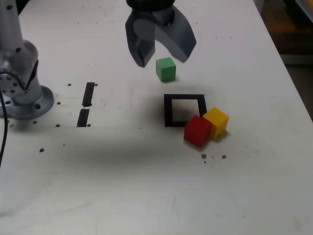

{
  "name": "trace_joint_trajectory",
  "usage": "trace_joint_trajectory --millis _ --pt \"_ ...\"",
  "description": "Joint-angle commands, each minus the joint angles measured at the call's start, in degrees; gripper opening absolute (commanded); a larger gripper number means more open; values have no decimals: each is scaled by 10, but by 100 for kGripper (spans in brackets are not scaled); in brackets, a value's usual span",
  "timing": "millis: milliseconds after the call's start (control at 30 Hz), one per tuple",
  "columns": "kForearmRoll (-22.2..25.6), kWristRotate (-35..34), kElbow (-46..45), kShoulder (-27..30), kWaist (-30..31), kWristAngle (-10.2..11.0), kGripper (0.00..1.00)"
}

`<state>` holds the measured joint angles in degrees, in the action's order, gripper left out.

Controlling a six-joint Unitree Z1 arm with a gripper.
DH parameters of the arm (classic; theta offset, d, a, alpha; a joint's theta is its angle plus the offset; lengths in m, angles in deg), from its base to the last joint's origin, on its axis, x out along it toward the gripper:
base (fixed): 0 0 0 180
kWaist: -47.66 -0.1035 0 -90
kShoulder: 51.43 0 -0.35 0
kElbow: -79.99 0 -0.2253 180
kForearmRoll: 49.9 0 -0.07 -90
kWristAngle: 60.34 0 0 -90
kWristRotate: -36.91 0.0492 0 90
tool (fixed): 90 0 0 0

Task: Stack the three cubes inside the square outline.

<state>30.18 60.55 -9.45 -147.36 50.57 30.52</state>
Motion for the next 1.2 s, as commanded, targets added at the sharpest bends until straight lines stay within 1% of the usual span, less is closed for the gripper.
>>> trace_joint_trajectory --millis 0,233,500,733,1167 --pt "1 -7 4 2 21 2 91" --pt "5 -24 -1 -22 106 16 92" --pt "6 -27 8 -66 163 28 92" --pt "6 -27 34 -101 187 37 92" --pt "10 -29 75 -155 202 34 92"
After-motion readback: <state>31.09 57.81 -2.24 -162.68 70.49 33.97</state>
